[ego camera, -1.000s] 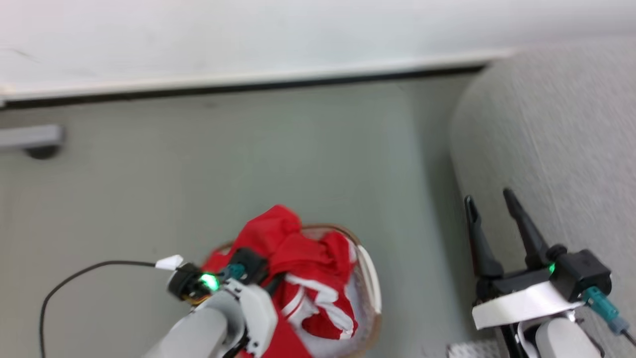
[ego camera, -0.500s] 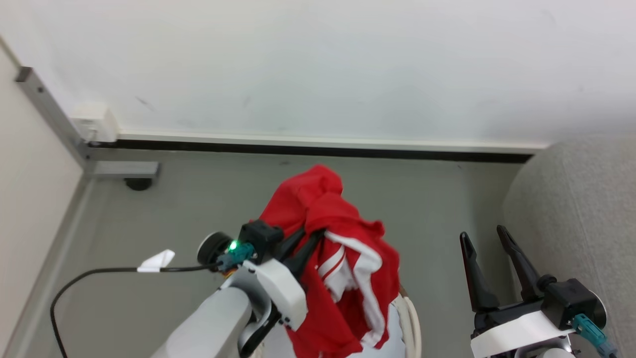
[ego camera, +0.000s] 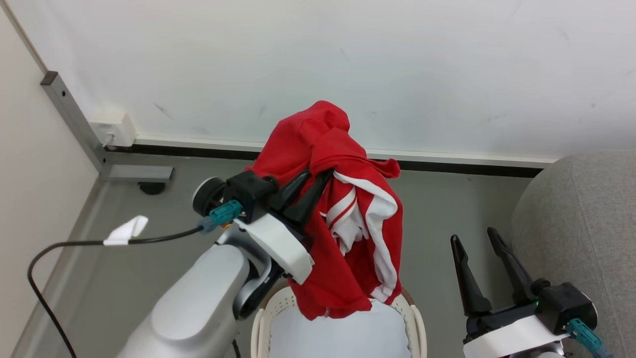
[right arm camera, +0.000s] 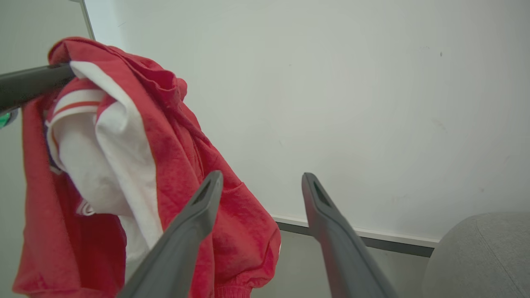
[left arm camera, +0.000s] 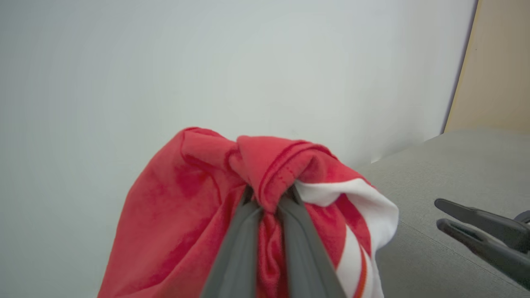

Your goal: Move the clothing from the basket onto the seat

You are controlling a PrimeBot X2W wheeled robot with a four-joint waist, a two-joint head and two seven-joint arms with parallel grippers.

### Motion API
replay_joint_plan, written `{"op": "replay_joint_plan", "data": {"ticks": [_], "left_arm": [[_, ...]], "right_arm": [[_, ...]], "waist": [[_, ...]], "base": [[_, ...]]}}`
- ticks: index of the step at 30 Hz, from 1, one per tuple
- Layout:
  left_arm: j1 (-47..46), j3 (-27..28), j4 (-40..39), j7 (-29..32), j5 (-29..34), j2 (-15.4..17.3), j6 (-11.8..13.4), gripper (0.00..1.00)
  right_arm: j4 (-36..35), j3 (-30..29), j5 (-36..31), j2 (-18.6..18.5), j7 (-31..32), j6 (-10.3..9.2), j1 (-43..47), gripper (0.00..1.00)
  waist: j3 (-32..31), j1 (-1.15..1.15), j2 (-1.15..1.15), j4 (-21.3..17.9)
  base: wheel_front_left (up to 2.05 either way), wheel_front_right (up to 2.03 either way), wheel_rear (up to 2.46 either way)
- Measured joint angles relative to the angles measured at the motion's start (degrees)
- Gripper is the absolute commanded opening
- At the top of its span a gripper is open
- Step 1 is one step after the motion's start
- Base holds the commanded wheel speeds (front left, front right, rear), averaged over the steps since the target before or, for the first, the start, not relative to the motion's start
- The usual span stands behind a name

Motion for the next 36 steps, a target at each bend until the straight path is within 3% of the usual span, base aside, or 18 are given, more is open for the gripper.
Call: {"op": "replay_joint_plan", "data": {"ticks": [11, 21, 36], "left_arm": [[0.36, 1.11, -3.37, 0.97, -2.16, 0.94, 1.09, 0.0], [0.96, -0.18, -3.25, 1.03, -2.8, 0.34, 0.56, 0.0], [1.7, -5.22, -0.8, 0.89, -2.81, -3.59, -1.0, 0.0]], "right_arm": [[-0.79, 2.59, 0.07, 0.0, 0.0, 0.0, -0.05, 1.0], [2.2, 9.31, -1.85, 0.01, 0.0, 0.0, -1.98, 1.0], [10.24, 20.3, 0.25, -3.26, 0.0, 0.0, -10.94, 1.0]], "waist": [[0.31, 0.0, 0.0, -0.57], [0.74, 0.01, 0.0, 0.64], [0.38, 0.01, 0.0, 5.26]], "base": [[0.0, 0.0, 0.0], [0.0, 0.0, 0.0], [0.0, 0.0, 0.0]]}}
